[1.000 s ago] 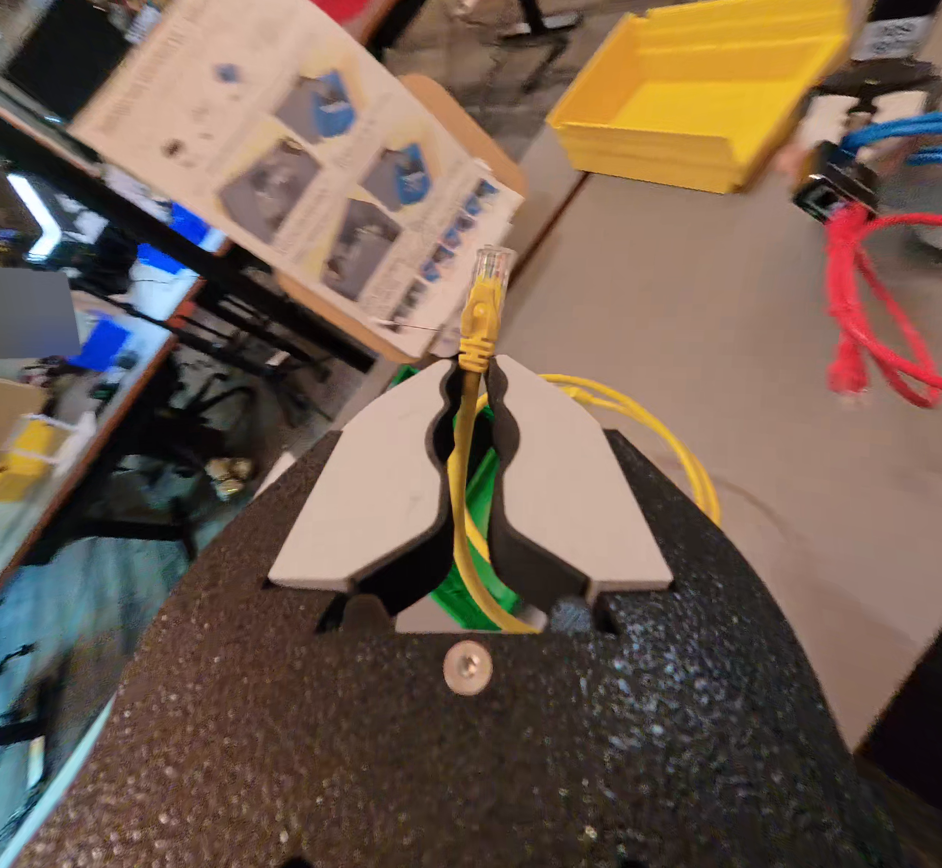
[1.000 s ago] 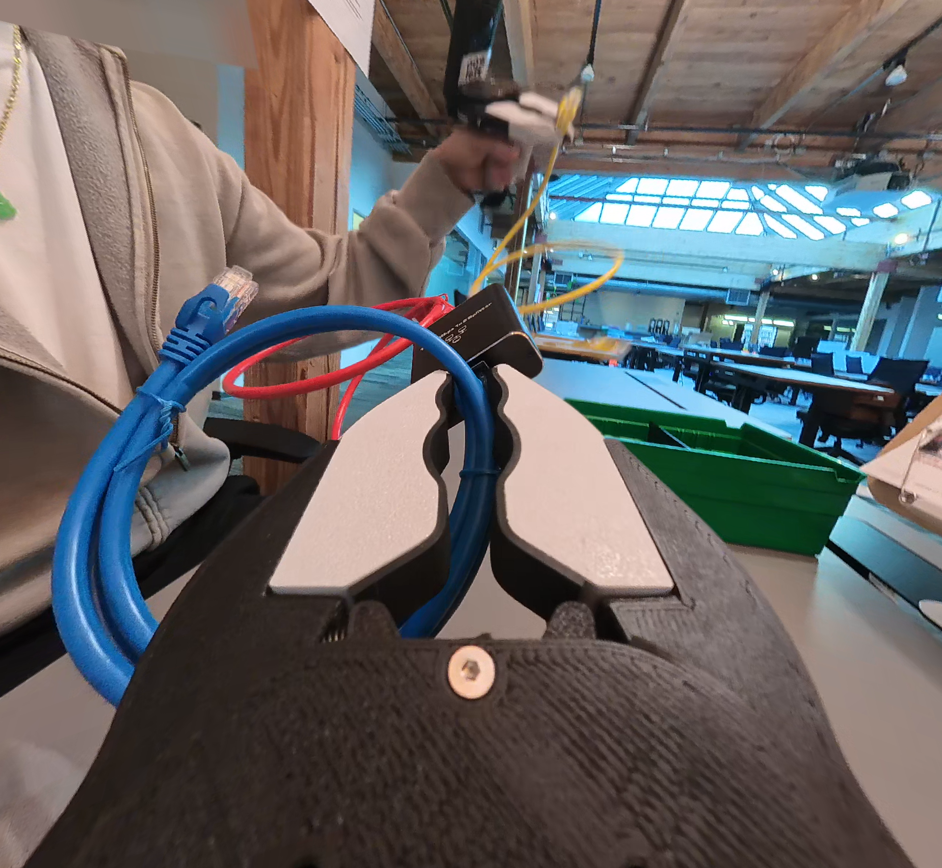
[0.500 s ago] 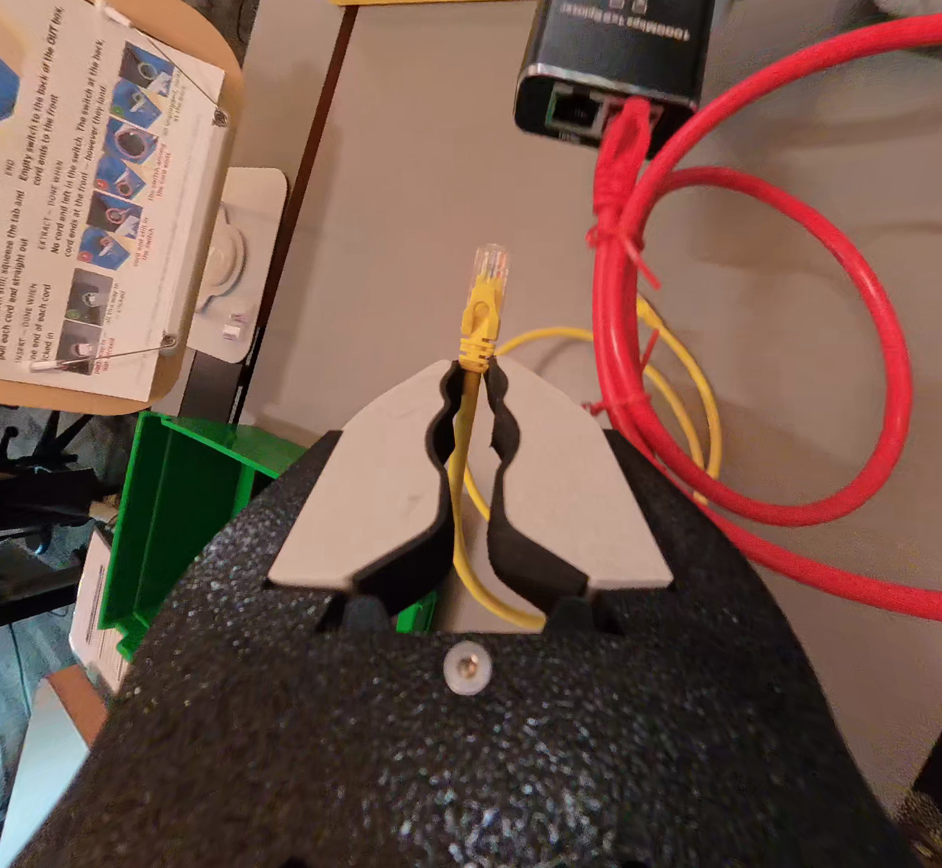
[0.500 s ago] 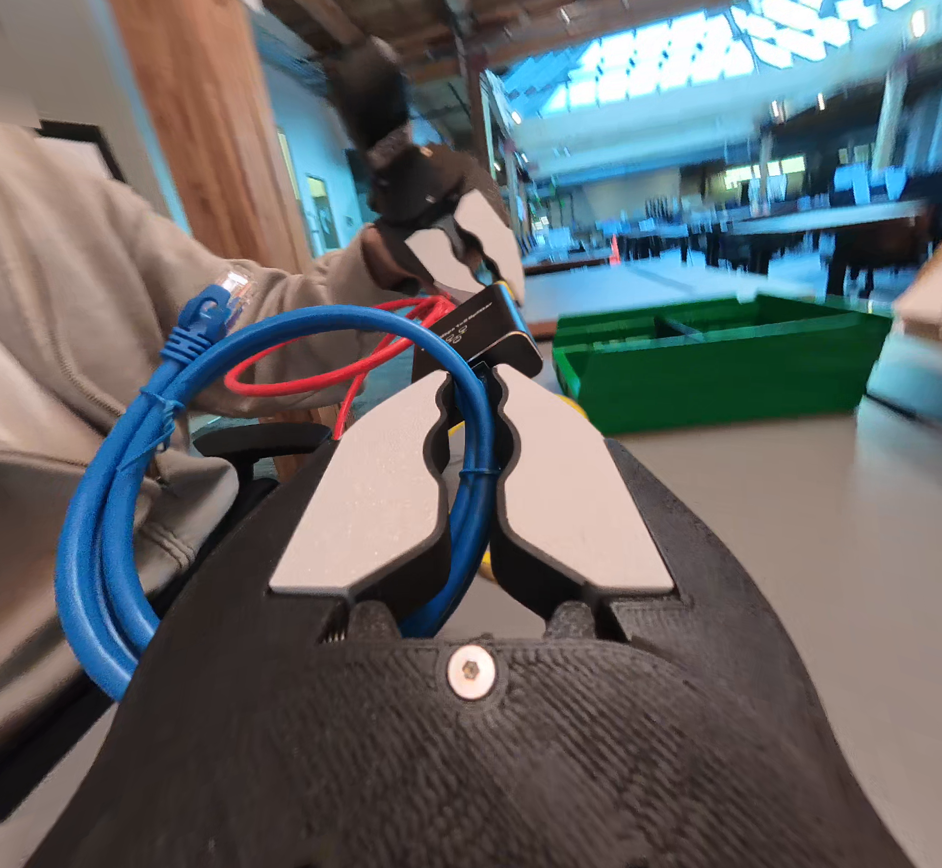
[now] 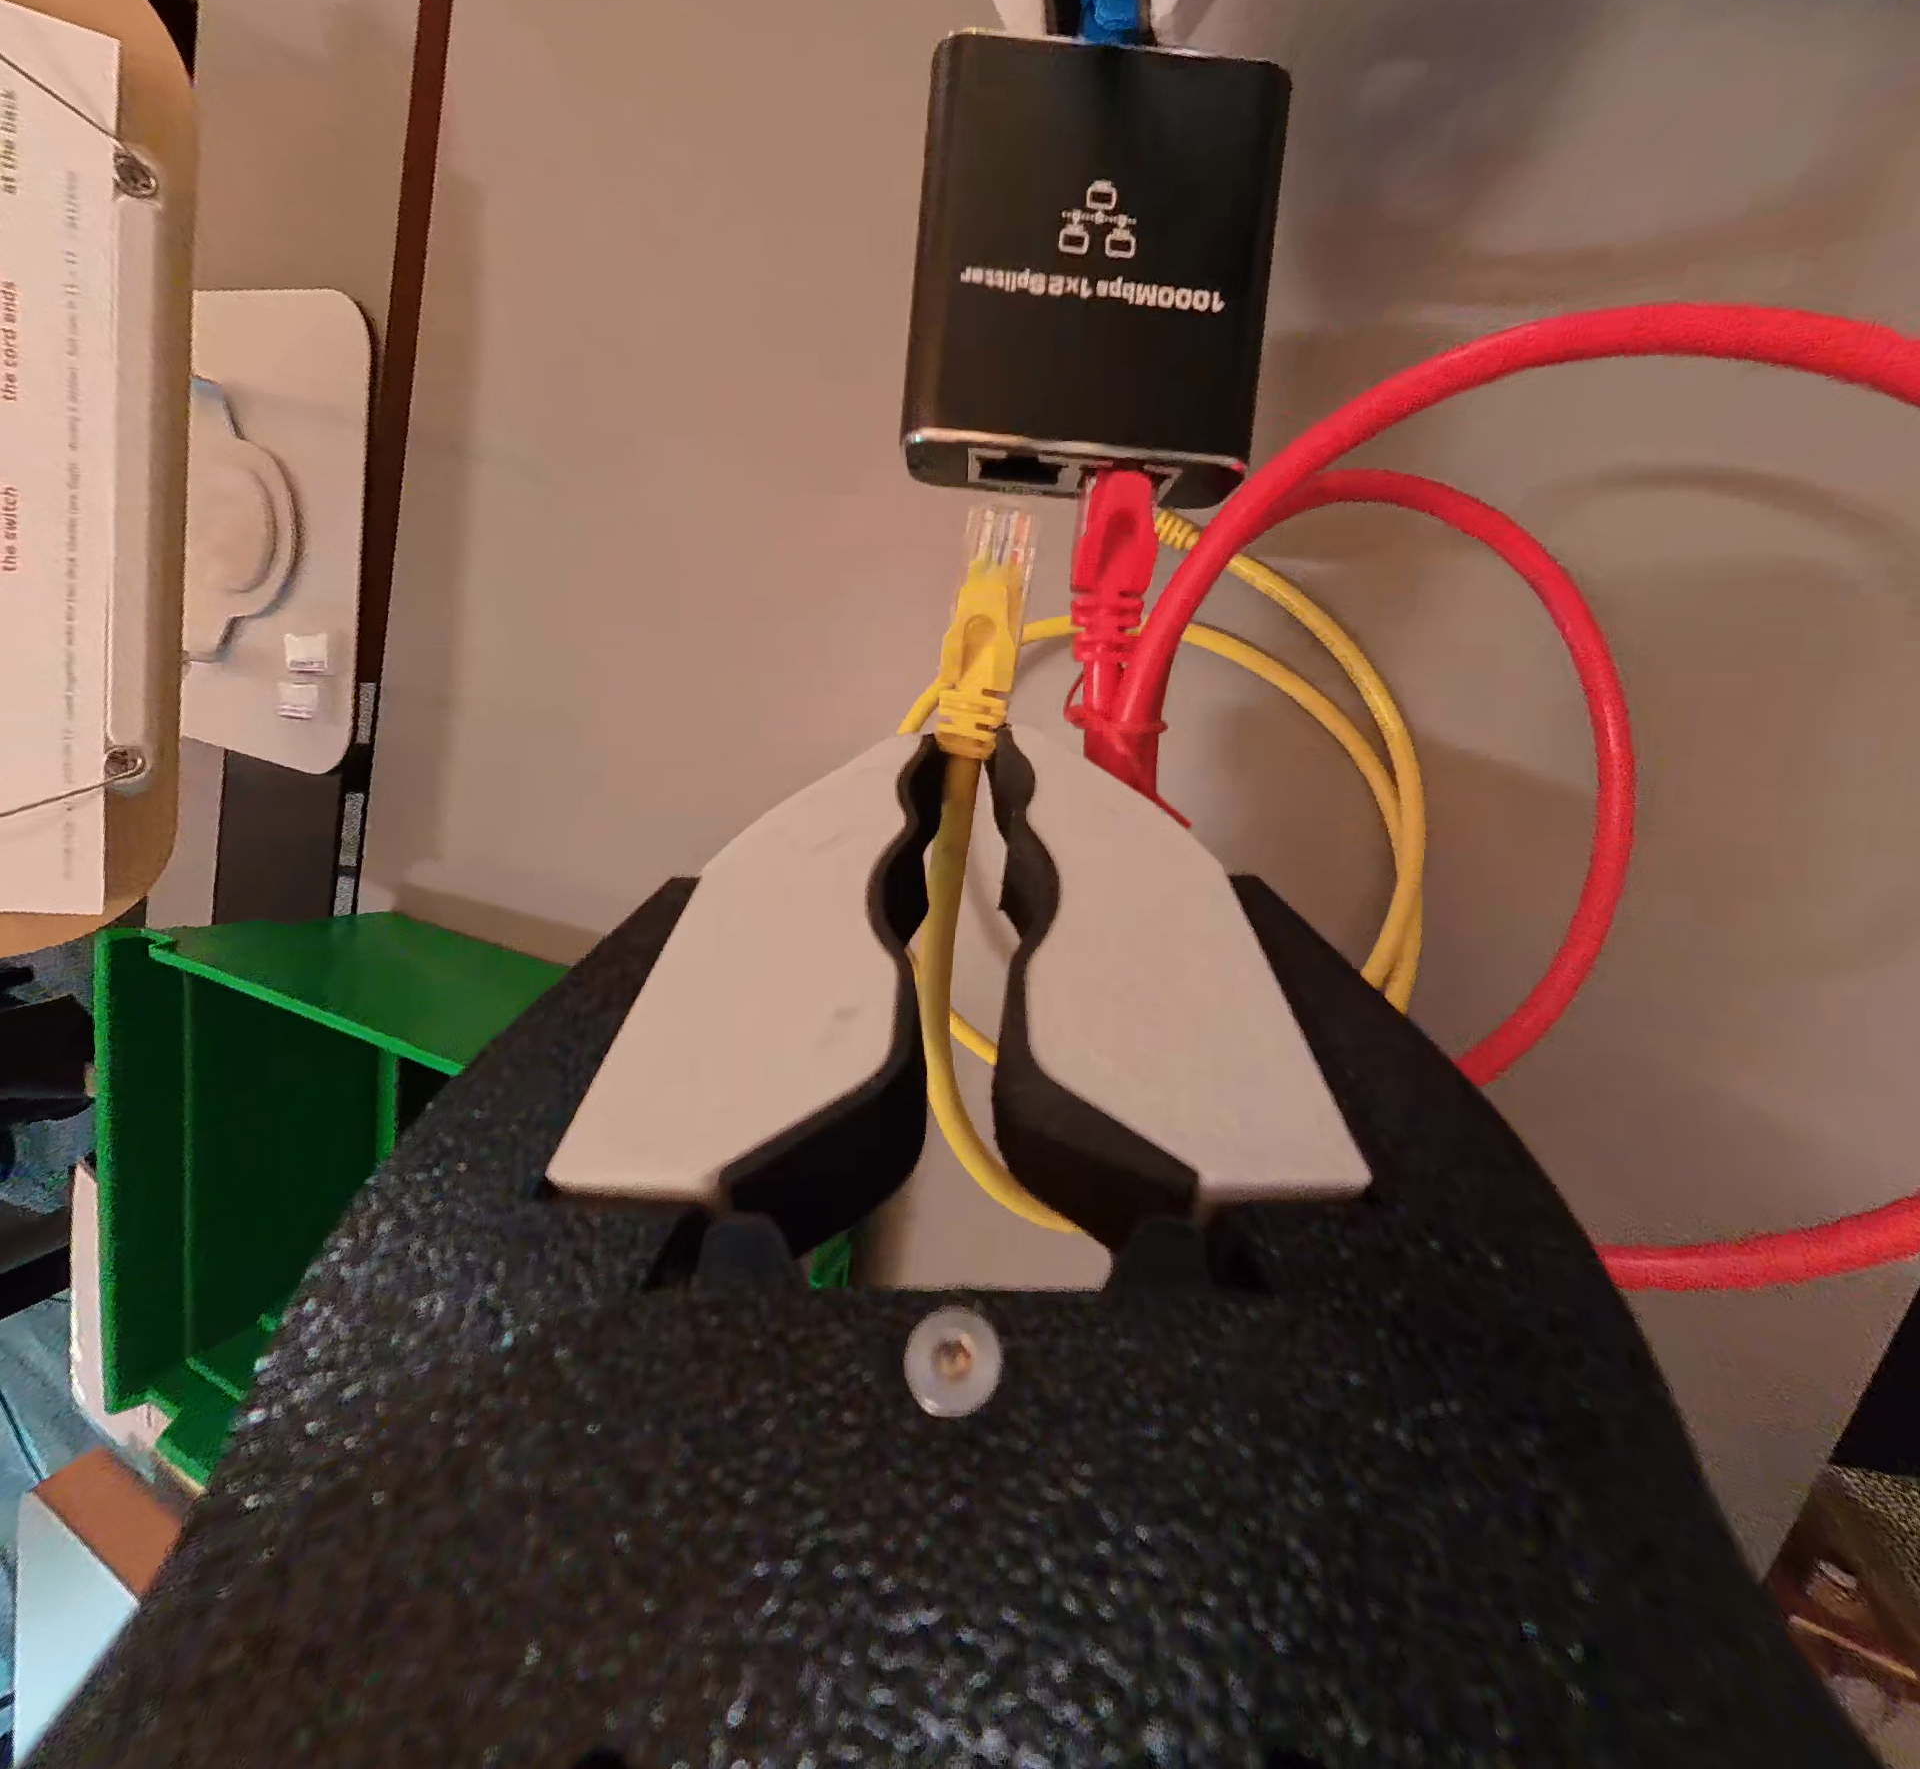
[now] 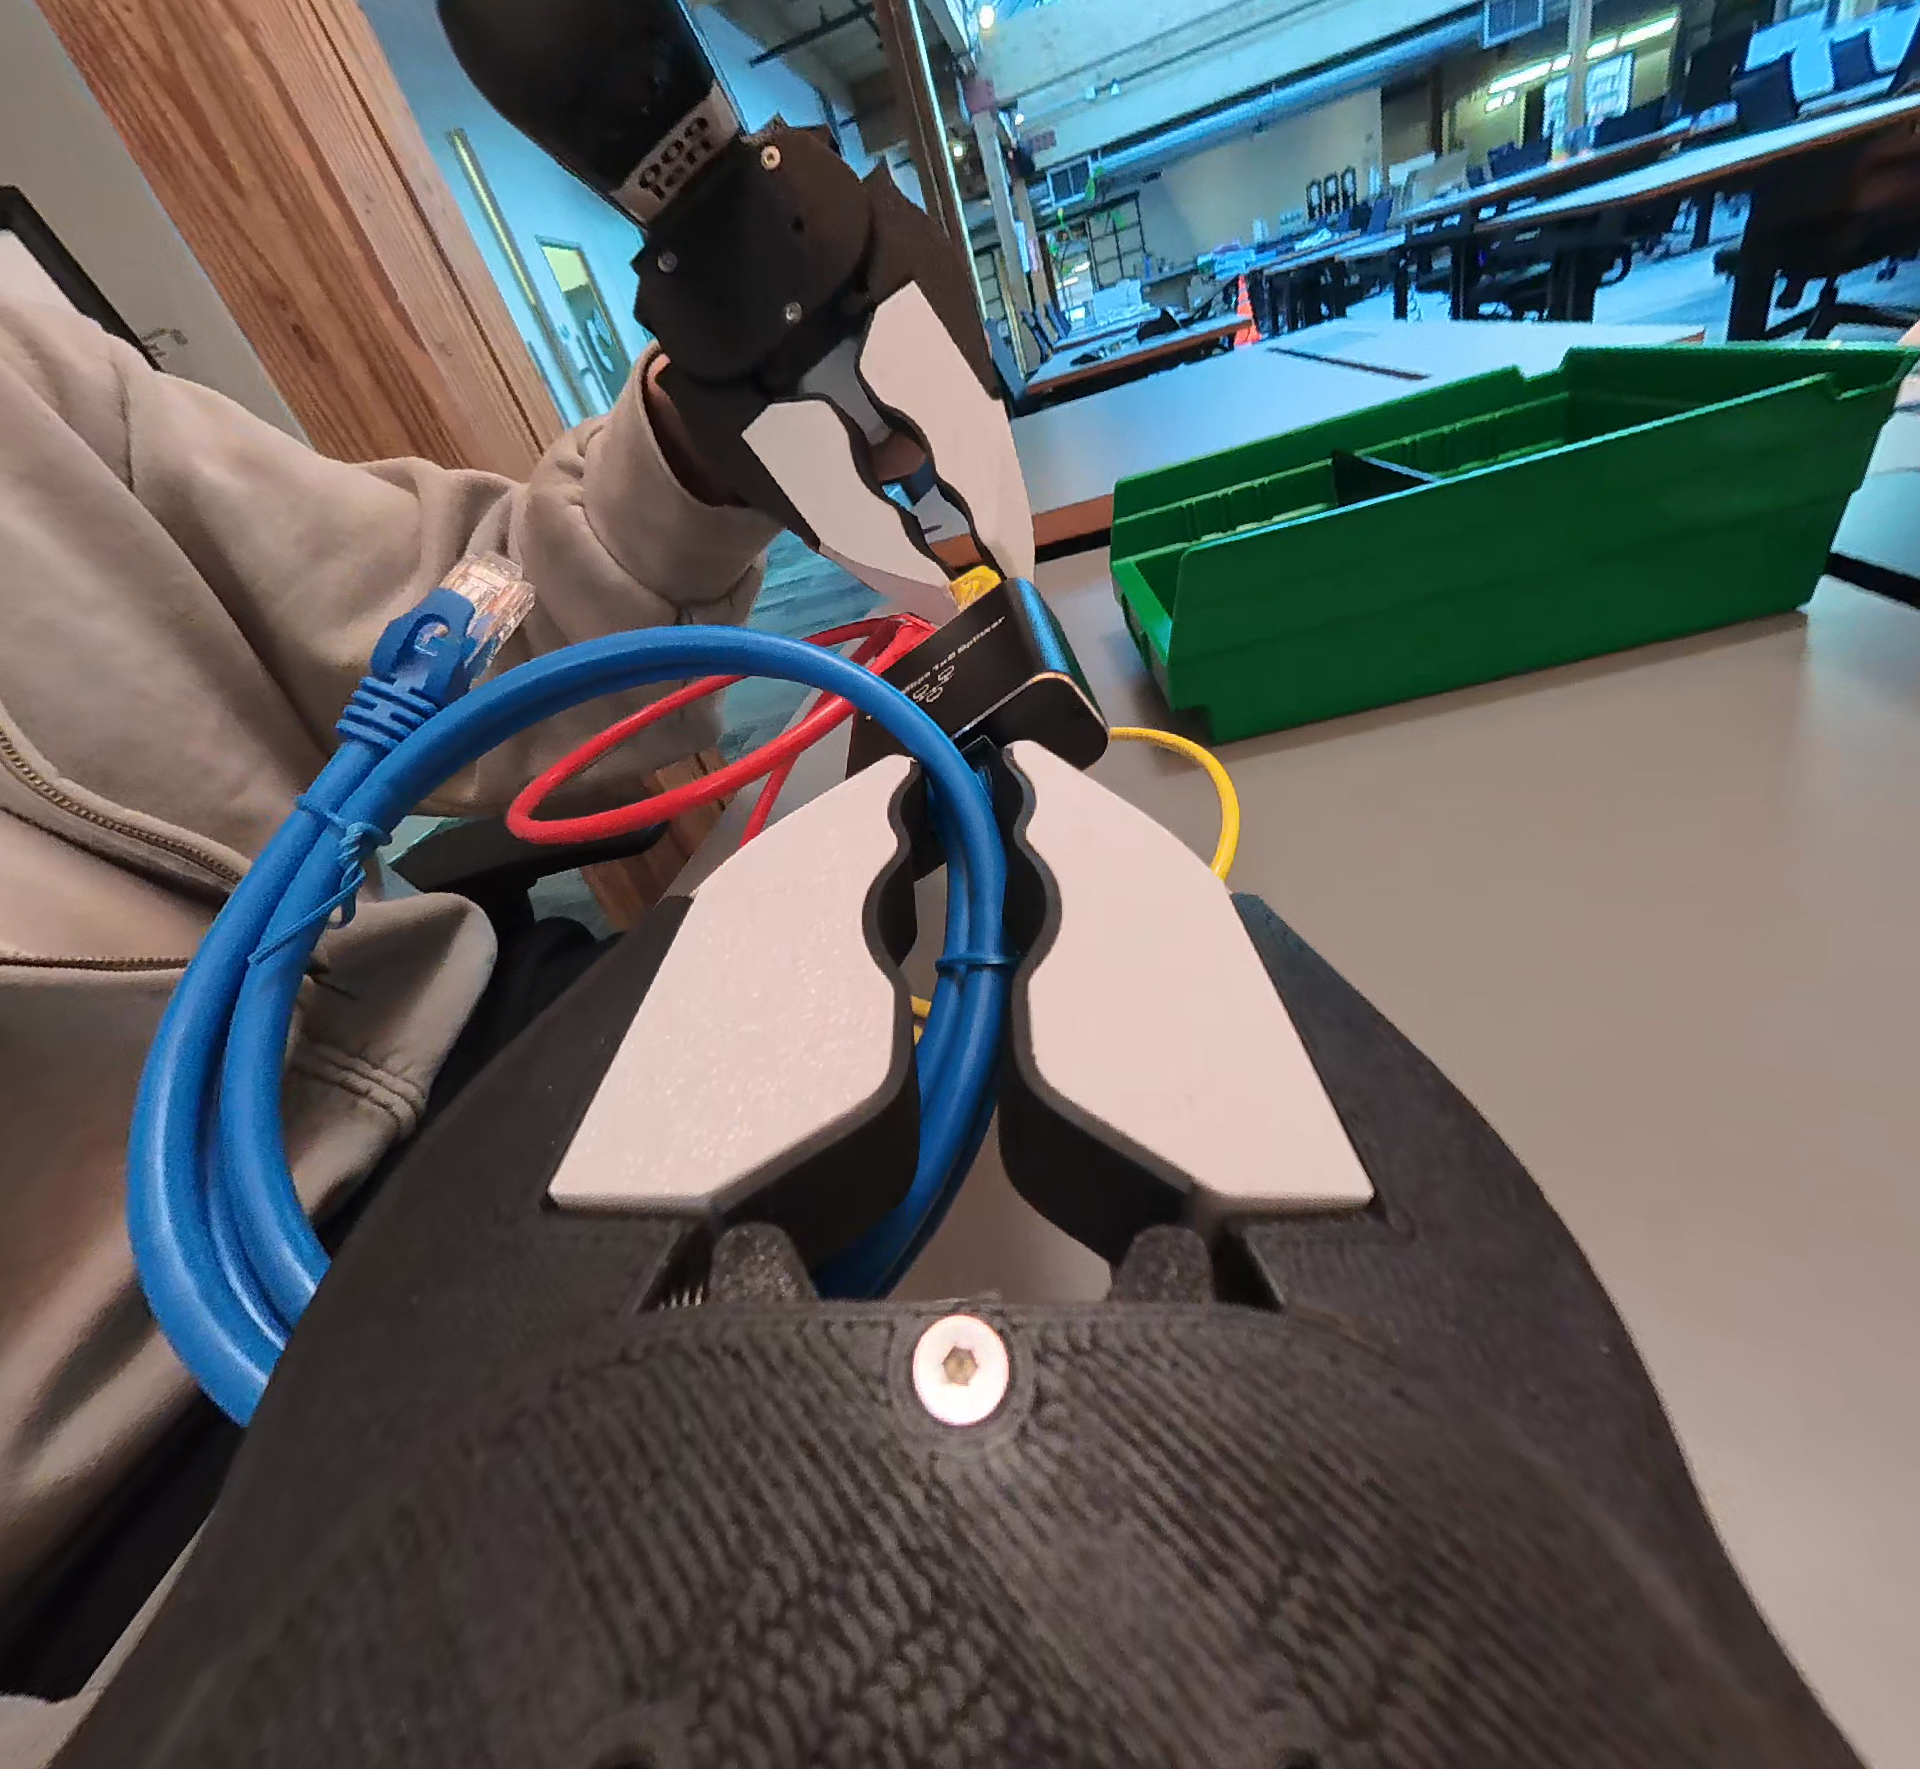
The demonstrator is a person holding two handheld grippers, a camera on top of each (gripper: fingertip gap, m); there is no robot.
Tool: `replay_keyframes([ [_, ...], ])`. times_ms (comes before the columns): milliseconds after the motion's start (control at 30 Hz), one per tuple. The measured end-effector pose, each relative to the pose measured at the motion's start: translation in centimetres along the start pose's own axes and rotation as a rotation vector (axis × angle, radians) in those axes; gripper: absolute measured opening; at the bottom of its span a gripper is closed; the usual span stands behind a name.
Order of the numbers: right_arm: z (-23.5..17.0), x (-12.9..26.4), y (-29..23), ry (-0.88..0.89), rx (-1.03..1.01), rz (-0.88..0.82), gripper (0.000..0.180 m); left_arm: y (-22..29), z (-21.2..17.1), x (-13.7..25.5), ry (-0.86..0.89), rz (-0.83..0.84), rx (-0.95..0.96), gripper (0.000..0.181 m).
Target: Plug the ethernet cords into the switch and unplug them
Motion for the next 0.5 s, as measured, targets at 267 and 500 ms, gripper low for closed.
replay_keyframes([
  [267,-0.6,-0.3,0.5,-0.014,-0.05,-0.006,0.012,0.5,-0.2,-0.8,-0.054,0.038,0.008,0.009],
  [500,-0.8,-0.5,0.6,-0.034,-0.031,-0.021,0.012,0.8,-0.6,-1.3,-0.073,-0.017,0.035,0.009],
])
Point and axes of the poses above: each gripper's, where its closed fingertips meet, x back along the fingers, z out of its top, y = z × x across the jaws, the point moved 4 cm from there along x, back along the fingers, and after that the axes turned 6 degrees about z, right-handed, at the moved point
